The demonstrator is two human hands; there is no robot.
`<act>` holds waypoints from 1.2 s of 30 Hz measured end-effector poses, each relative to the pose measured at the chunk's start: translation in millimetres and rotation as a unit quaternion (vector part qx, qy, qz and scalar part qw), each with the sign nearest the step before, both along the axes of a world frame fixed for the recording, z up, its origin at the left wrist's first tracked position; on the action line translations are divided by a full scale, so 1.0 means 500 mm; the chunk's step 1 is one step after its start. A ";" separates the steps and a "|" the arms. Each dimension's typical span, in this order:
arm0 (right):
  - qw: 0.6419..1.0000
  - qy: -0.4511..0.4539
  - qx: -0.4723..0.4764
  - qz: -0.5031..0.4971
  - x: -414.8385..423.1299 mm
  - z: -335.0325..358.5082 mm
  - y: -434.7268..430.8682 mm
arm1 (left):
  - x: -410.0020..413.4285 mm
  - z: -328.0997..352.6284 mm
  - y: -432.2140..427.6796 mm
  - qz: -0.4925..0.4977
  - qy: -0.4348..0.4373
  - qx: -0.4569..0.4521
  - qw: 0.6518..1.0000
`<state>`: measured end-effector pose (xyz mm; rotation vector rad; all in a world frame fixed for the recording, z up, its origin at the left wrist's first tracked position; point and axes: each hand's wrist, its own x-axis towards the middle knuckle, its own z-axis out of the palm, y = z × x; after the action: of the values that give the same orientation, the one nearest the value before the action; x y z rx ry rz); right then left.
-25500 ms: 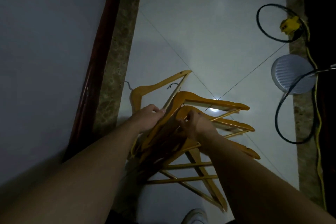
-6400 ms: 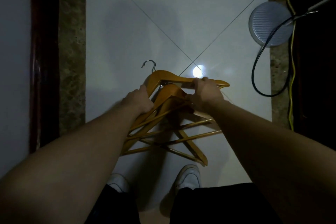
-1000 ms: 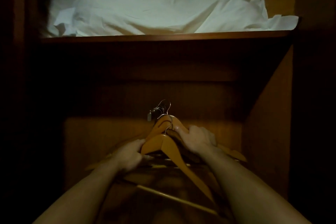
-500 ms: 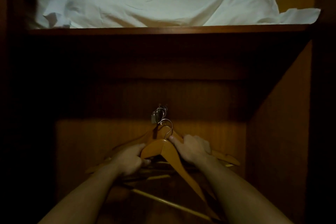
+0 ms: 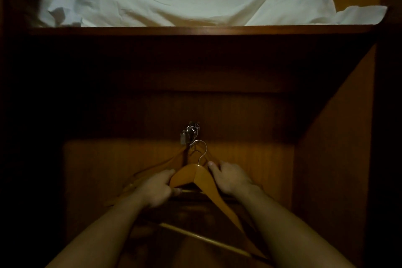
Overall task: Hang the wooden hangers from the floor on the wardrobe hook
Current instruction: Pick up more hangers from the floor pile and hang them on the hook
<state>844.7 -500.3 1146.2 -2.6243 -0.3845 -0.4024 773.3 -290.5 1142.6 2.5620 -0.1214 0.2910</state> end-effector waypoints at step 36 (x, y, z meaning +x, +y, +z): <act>0.996 -0.061 -0.028 0.057 -0.040 0.004 0.052 | 0.066 -0.025 0.038 0.096 -0.142 -0.037 0.985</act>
<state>824.8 -474.1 1148.0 -2.6240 -0.5913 -0.5231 806.2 -271.7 1129.9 2.4473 0.0311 0.7200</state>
